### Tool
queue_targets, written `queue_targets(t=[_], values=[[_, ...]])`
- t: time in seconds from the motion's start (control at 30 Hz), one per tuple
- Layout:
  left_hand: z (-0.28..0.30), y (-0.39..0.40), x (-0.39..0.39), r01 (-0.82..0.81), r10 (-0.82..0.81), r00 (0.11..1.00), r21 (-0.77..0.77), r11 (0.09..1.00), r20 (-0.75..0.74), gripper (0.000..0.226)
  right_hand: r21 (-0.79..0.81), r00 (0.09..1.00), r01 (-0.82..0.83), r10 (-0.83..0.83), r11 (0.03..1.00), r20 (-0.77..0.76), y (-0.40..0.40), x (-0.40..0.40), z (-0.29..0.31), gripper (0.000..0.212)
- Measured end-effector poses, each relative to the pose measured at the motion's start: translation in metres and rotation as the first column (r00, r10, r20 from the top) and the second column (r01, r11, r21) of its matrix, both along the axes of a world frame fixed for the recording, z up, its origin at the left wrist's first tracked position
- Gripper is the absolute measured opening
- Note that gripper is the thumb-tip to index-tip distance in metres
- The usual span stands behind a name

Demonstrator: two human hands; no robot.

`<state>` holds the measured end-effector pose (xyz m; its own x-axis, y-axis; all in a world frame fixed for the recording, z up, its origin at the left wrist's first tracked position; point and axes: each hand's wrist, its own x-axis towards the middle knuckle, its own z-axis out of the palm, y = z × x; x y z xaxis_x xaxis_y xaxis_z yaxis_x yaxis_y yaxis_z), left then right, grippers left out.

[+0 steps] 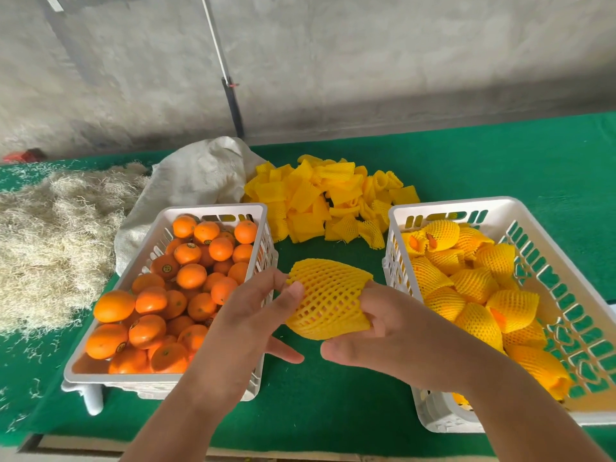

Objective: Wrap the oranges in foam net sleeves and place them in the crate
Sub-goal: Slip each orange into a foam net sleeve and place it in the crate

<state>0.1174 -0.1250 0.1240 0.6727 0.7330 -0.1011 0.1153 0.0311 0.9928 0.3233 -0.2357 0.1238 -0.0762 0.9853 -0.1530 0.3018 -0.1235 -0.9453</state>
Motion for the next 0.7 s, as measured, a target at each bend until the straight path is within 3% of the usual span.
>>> queue_targets(t=[0.1,0.17,0.3,0.43,0.6,0.7], values=[[-0.002,0.004,0.002,-0.006,0.007,1.000,-0.079,0.997,0.019,0.032,-0.007,1.000,-0.028,0.028,1.000,0.012,0.000,0.000,-0.002,0.035],[-0.001,0.007,0.002,-0.012,0.018,0.999,-0.139,0.990,0.043,0.028,0.002,0.998,-0.057,0.057,0.998,0.018,0.000,0.002,-0.001,0.042],[-0.004,0.010,0.003,-0.022,0.043,0.994,-0.204,0.979,0.098,0.045,0.012,0.994,-0.081,0.080,0.997,0.072,-0.003,0.006,0.006,0.054],[-0.007,0.010,0.003,0.002,0.026,0.992,-0.224,0.975,0.121,0.045,0.027,0.993,-0.016,0.013,1.000,0.116,-0.007,0.010,0.006,0.085],[-0.011,0.008,0.003,0.015,0.021,0.991,-0.254,0.967,0.135,0.049,-0.016,1.000,-0.010,0.011,1.000,0.020,-0.008,0.015,0.013,0.067],[-0.017,0.006,0.005,-0.008,0.043,0.991,-0.264,0.964,0.126,0.045,-0.067,0.999,0.023,-0.020,0.998,0.046,-0.006,0.015,0.018,0.061]])
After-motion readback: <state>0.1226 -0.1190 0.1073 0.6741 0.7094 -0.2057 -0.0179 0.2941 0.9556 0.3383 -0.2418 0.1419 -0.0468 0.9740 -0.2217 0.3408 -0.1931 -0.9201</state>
